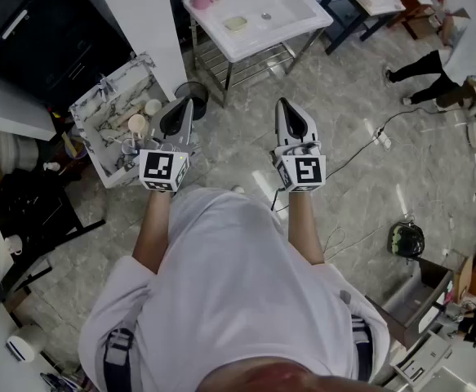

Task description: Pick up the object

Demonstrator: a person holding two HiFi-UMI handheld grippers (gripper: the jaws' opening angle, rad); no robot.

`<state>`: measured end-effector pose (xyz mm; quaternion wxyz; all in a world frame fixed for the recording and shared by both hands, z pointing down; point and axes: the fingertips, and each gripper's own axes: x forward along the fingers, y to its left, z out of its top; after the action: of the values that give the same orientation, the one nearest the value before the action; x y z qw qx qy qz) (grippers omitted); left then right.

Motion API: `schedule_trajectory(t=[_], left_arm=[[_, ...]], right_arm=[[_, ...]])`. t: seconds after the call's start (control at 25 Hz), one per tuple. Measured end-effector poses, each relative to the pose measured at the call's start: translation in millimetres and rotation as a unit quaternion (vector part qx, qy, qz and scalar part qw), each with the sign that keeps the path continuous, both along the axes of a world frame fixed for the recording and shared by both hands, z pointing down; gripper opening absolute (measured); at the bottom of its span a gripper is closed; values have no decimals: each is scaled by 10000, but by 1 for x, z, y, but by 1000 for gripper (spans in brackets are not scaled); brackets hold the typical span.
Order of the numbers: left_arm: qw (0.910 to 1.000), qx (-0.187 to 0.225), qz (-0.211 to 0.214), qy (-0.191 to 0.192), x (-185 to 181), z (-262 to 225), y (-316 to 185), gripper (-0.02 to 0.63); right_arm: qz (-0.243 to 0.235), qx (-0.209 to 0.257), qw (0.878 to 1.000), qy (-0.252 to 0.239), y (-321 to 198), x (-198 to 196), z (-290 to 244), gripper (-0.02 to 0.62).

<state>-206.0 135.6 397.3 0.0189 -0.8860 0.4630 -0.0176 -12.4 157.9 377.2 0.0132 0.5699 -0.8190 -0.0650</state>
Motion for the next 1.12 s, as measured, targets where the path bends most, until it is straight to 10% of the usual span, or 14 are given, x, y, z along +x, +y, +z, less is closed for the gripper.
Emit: schedule_trajectory(t=[0.72, 1.12], left_arm=[[9995, 86, -115, -282, 10, 5, 16, -2], [9996, -1, -95, -279, 41, 10, 20, 440]], right_arm=[[60, -63, 9999, -110, 14, 22, 6, 2], [67, -108, 9996, -259, 25, 62, 14, 2]])
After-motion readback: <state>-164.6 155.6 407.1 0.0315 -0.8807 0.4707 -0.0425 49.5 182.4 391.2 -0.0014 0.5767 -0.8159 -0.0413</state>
